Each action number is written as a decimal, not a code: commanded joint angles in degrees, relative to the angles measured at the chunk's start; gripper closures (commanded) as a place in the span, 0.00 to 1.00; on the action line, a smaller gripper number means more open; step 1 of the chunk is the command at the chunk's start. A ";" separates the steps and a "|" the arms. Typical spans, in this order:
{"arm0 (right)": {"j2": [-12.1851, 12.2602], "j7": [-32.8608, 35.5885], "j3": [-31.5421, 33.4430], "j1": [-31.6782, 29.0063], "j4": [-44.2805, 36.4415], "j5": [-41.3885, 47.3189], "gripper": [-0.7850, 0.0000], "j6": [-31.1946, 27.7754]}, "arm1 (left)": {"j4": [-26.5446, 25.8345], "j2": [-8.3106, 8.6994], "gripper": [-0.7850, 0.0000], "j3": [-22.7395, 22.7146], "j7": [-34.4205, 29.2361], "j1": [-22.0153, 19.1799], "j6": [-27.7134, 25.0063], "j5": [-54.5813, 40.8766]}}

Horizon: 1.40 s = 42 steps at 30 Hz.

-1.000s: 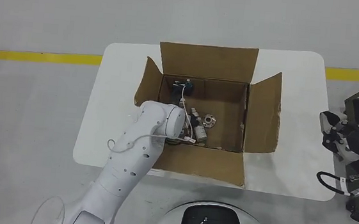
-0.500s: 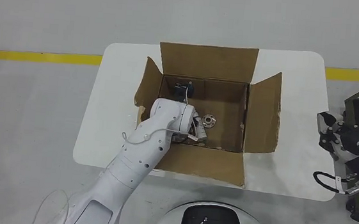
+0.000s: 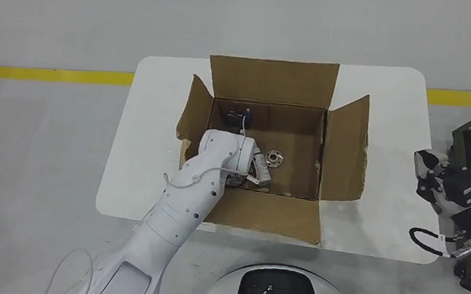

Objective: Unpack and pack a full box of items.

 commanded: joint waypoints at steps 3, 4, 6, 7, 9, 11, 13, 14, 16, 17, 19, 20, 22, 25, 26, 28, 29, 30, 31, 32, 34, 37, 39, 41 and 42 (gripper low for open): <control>-0.11 0.20 -0.08 0.07 -0.03 -0.20 1.00 -0.20 | 0.72 -0.25 0.22 -0.09 -0.10 0.30 -0.51 0.58; -0.14 0.22 -0.06 0.10 0.00 -0.21 1.00 -0.26 | 1.00 -0.34 0.22 -0.07 -0.10 0.37 -0.59 0.66; -0.20 0.20 -0.06 0.17 0.10 0.03 1.00 -0.38 | 1.51 -0.52 0.22 -0.07 0.01 0.39 -0.83 0.72; -0.23 0.20 -0.05 0.23 0.18 0.41 1.00 -0.48 | 1.78 -0.62 0.24 -0.10 -0.01 0.36 -0.90 0.70; -0.35 -0.05 -0.15 0.46 0.37 3.11 1.00 -0.73 | 2.28 -0.81 0.29 -0.13 0.00 0.25 -1.09 0.79; -0.42 0.38 0.17 0.85 0.55 5.88 0.98 -1.03 | 2.75 -0.99 0.45 -0.23 0.12 0.11 -1.28 0.80; -0.53 0.85 0.45 1.53 0.74 10.79 0.69 -1.18 | 3.30 -1.17 0.69 -0.31 0.19 -0.01 -1.37 0.90; -0.54 1.24 0.62 1.85 0.77 12.25 0.69 -1.38 | 3.46 -1.23 0.89 -0.35 0.27 -0.03 -1.36 0.92; -0.57 2.99 0.74 3.03 0.93 18.89 0.66 -2.01 | 3.84 -1.44 1.00 -0.44 0.46 -0.09 -1.46 0.99; -0.54 4.37 0.79 3.59 1.04 21.38 0.60 -2.21 | 3.98 -1.52 1.00 -0.51 0.50 -0.11 -1.42 1.05; -0.41 7.96 0.23 4.94 1.24 25.08 0.57 -2.31 | 4.12 -1.67 1.00 -0.66 0.50 -0.18 -1.40 1.19; -0.36 9.54 -0.32 5.77 1.44 27.07 0.56 -2.08 | 4.10 -1.73 1.00 -0.77 0.49 -0.24 -1.39 1.28; -0.27 12.28 -1.60 7.65 1.99 29.88 0.40 -1.04 | 3.91 -1.81 1.00 -1.09 0.54 -0.31 -1.41 1.47; -0.14 15.04 -3.75 10.37 2.45 30.07 0.26 0.38 | 3.01 -1.86 1.00 -1.69 0.35 -0.14 -1.40 1.80; -0.13 15.90 -4.76 11.07 2.92 30.14 0.19 0.85 | 2.48 -1.85 1.00 -1.93 0.23 -0.03 -1.34 1.93; -0.13 16.99 -6.66 12.72 3.85 30.52 0.20 1.70 | 1.28 -1.81 1.00 -2.34 -0.20 0.34 -1.47 2.28; -0.13 17.40 -7.35 13.22 4.26 30.60 0.20 1.88 | 0.83 -1.78 1.00 -2.50 -0.36 0.47 -1.51 2.45; -0.11 18.27 -8.59 14.30 4.93 30.33 0.21 2.16 | -0.23 -1.72 1.00 -2.80 -0.68 0.77 -1.64 2.79; -0.10 19.00 -9.58 15.03 5.46 29.98 0.24 2.42 | -1.16 -1.66 1.00 -3.05 -1.05 1.00 -1.81 3.07; -0.10 19.34 -10.13 15.54 5.76 29.79 0.24 2.67 | -1.72 -1.61 1.00 -3.21 -1.34 1.18 -1.89 3.30; -0.13 20.23 -12.02 17.04 6.68 29.33 0.29 3.33 | -4.16 -1.42 1.00 -3.92 -2.23 1.81 -2.30 4.02; -0.16 20.77 -13.64 18.20 7.72 28.33 0.52 3.89 | -7.88 -1.07 1.00 -5.18 -3.56 2.79 -2.85 5.03; -0.20 20.75 -14.34 18.53 8.50 27.95 0.64 4.26 | -10.81 -0.81 1.00 -6.28 -4.46 3.55 -3.21 5.42; -0.22 20.60 -14.61 18.64 8.88 27.66 0.86 4.55 | -13.32 -0.59 1.00 -7.26 -5.23 4.28 -3.66 5.60; -0.23 20.43 -14.68 18.58 9.15 27.57 1.00 4.61 | -15.34 -0.42 1.00 -8.24 -5.81 4.84 -3.93 5.34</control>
